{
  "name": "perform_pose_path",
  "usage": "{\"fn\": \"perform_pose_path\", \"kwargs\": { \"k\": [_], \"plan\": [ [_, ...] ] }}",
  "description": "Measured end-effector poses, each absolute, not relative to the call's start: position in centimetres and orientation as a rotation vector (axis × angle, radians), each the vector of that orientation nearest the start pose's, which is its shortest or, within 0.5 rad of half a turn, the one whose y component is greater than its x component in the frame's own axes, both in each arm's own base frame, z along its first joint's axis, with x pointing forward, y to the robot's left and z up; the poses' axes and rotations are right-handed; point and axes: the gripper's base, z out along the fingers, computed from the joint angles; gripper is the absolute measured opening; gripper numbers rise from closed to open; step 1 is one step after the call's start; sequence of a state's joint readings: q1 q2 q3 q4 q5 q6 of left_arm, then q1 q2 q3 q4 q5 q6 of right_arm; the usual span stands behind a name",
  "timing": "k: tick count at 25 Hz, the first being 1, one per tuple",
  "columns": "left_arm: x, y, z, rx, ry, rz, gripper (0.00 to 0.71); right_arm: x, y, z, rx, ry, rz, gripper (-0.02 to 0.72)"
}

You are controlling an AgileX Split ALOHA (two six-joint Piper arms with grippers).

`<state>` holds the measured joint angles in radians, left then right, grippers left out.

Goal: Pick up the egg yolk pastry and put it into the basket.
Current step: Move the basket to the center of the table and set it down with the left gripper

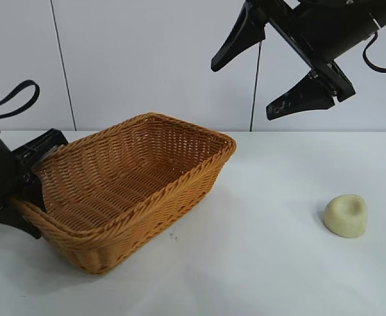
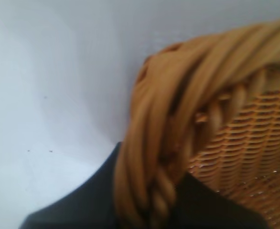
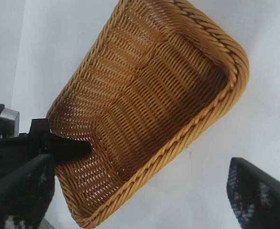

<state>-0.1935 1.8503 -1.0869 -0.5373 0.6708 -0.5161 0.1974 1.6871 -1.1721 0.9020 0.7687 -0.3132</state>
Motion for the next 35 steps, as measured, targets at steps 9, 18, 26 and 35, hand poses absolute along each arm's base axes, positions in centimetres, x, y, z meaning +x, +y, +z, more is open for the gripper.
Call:
{"fn": "perform_pose_path", "kwargs": {
  "k": [9, 18, 26, 35],
  "plan": [
    [38.2, -10.2, 16.2, -0.494, 3.044, -0.502, 0.099, 33.5, 11.8, 25.2, 0.056, 2.587, 0.973, 0.697],
    [41.1, -10.9, 16.6, -0.153, 3.138, -0.5, 0.099, 33.5, 11.8, 25.2, 0.055, 2.588, 0.975, 0.697],
    [41.3, -11.0, 15.0, -0.096, 3.194, -0.496, 0.099, 33.5, 11.8, 25.2, 0.055, 2.588, 0.975, 0.697],
    [41.8, -11.1, 13.4, -0.124, 3.17, -0.502, 0.099, 33.5, 11.8, 25.2, 0.054, 2.589, 0.975, 0.697]
  ]
}}
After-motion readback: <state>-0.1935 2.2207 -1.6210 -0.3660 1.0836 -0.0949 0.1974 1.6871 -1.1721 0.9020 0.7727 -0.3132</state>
